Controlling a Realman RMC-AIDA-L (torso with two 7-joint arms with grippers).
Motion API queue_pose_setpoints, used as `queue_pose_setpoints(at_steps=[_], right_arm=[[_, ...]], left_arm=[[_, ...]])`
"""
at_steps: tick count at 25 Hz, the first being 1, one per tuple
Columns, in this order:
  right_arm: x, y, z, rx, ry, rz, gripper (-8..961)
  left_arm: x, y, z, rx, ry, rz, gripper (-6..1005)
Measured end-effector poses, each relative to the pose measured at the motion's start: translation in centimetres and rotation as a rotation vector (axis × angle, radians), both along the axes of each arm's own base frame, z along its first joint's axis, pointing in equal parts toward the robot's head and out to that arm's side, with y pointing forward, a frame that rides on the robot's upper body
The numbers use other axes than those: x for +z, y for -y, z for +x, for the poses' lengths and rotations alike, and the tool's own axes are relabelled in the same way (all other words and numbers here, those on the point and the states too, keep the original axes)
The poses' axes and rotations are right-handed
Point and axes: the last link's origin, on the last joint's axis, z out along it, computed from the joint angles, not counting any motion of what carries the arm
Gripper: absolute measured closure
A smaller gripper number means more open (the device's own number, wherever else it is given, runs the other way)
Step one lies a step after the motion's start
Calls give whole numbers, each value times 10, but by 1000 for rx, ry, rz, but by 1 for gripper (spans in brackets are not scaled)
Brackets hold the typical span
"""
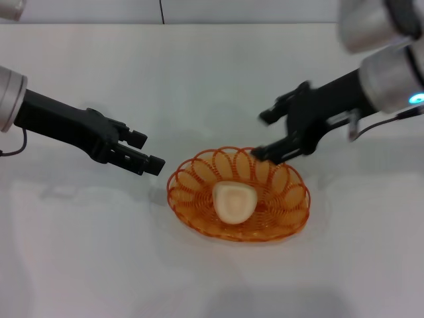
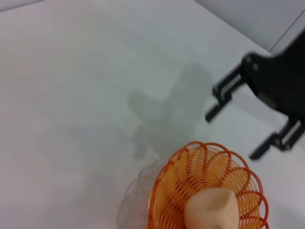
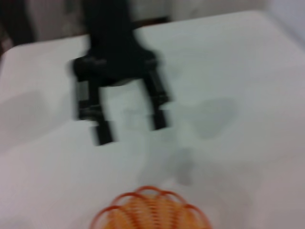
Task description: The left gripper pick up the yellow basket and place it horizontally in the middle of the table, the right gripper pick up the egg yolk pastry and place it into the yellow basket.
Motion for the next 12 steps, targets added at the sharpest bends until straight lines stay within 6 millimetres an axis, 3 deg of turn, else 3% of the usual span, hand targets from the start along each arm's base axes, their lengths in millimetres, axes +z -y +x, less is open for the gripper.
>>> queue_pose_setpoints(at_steps=[1, 6, 12], right_arm=[[6, -2, 5, -17, -15, 23, 287], [31, -9, 34, -92, -73, 119, 190], [51, -3, 68, -143, -87, 168, 89]], left_arm=[[0, 0, 0, -1, 0, 1, 141], [0, 0, -1, -3, 1, 5, 141], [0, 0, -1, -4, 3, 7, 141]])
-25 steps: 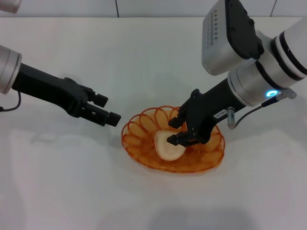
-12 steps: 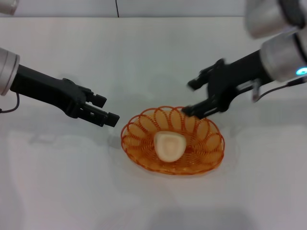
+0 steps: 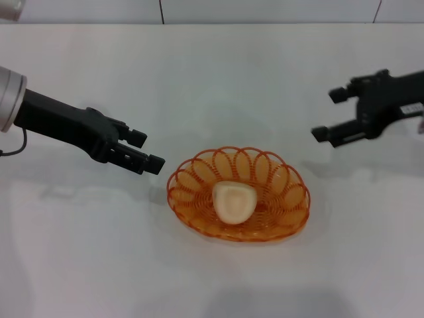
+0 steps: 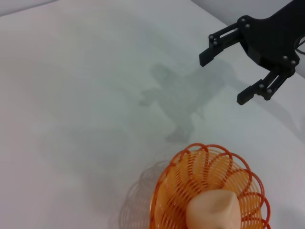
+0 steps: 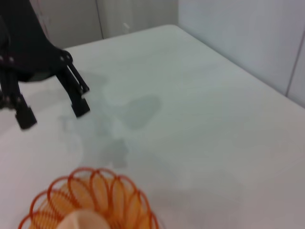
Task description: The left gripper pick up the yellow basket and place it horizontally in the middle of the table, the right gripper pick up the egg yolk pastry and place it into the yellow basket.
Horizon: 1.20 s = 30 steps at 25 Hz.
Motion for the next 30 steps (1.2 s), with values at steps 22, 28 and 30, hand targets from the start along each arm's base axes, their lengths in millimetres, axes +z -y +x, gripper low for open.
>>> queue_pose_setpoints(at_steps=[22, 28, 30], right_arm=[[13, 41, 37, 12, -86, -69, 94], [13, 42, 33, 36, -106, -77, 94], [13, 42, 33, 37, -107, -78, 94]], left_arm=[[8, 14, -17, 18, 83, 43, 141], [11, 17, -19, 9, 112, 56, 141], [11, 18, -20, 9, 113, 57, 141]])
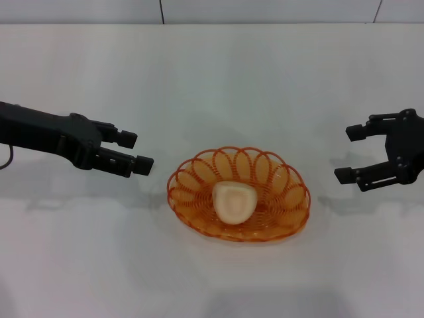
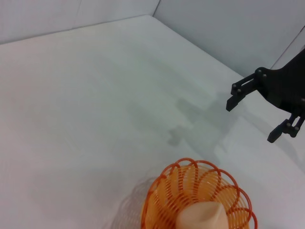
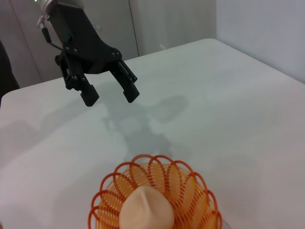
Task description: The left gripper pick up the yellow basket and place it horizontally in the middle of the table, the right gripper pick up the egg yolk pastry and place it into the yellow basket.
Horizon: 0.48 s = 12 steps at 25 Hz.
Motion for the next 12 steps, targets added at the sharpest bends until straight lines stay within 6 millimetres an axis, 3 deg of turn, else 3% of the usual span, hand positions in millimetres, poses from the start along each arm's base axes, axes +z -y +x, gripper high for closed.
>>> queue_pose_setpoints(at_steps=[12], right_arm=[[-1, -2, -1, -1, -1, 2, 94]], left_arm=[[-1, -1, 2, -6, -1, 1, 141]])
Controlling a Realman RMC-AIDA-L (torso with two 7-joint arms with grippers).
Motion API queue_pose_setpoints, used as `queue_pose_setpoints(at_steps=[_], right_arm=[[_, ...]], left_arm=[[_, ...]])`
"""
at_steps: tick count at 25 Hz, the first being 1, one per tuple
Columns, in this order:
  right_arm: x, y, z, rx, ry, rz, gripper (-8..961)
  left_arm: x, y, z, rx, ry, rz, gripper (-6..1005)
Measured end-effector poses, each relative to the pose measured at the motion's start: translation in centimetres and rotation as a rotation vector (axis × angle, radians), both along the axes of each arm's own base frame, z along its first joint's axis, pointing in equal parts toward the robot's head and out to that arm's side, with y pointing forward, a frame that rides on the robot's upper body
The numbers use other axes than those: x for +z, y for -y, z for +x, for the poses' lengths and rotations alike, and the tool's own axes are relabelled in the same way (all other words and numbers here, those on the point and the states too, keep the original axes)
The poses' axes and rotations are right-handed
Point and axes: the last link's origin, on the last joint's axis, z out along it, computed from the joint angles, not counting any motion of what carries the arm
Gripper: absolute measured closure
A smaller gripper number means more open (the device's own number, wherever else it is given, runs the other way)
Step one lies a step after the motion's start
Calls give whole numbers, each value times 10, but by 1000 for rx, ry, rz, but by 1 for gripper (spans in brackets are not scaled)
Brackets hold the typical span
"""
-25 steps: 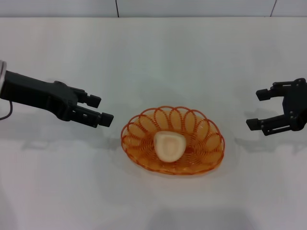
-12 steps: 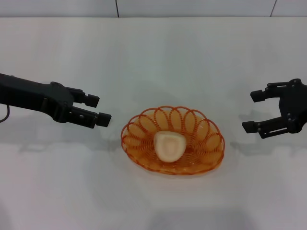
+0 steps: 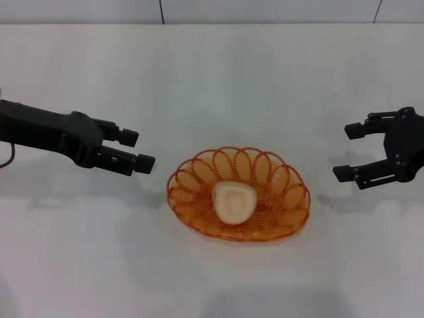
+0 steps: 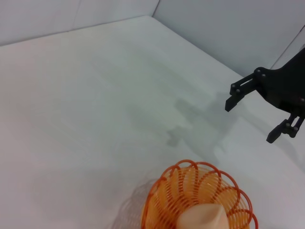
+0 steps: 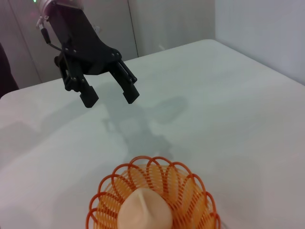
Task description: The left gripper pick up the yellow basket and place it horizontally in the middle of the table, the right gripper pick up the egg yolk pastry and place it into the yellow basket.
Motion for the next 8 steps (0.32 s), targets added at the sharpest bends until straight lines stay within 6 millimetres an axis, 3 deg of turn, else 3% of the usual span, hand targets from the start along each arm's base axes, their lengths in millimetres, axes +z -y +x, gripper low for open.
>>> queue_pose_setpoints(at_steps=[8], right_arm=[[0, -1, -2, 3, 0, 0, 94]], left_arm=[[-1, -1, 2, -6, 3, -2, 141]])
